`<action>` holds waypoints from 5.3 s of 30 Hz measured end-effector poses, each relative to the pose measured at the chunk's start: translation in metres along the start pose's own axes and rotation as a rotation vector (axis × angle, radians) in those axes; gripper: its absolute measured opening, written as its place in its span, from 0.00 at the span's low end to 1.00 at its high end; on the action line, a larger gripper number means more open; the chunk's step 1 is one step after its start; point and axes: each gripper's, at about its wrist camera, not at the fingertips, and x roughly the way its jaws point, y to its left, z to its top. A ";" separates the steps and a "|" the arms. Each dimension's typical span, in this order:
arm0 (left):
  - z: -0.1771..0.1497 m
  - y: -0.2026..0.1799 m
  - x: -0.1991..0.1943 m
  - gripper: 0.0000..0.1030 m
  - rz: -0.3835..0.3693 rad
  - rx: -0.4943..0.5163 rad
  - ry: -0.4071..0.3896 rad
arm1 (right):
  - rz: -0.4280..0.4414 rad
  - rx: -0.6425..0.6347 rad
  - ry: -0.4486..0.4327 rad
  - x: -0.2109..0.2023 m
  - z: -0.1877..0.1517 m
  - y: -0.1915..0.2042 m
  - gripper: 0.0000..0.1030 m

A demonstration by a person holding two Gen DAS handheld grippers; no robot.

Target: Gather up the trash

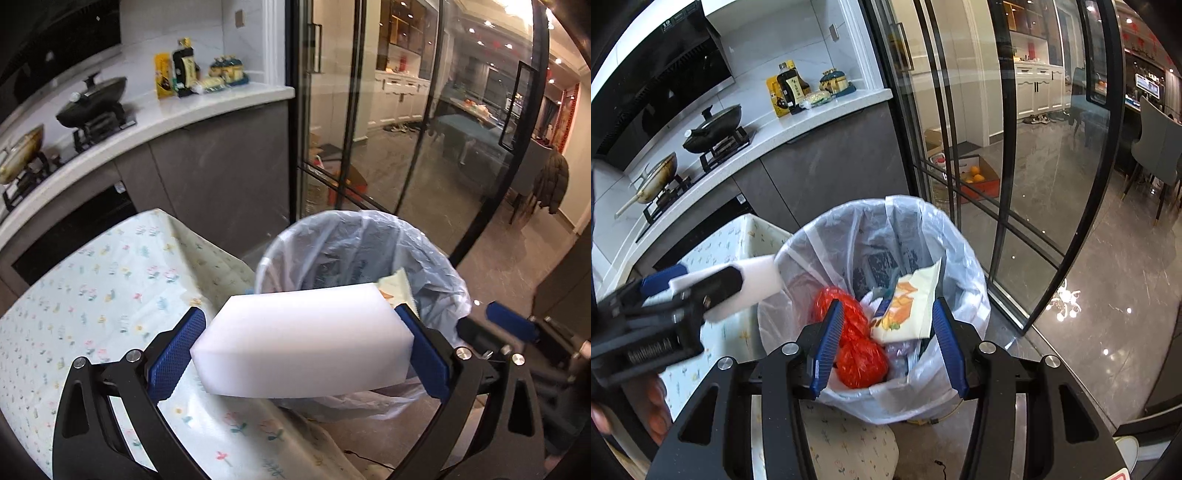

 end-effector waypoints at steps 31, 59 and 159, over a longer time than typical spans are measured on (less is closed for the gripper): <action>0.013 -0.019 0.027 0.93 -0.255 -0.229 0.212 | 0.205 0.185 -0.027 0.017 -0.008 -0.003 0.47; 0.012 -0.018 0.037 0.86 -0.118 -0.166 0.166 | 0.307 0.149 -0.065 0.021 -0.012 0.006 0.57; -0.090 -0.001 -0.094 0.91 0.251 -0.083 0.013 | -0.048 -0.100 -0.031 -0.093 -0.070 0.035 0.64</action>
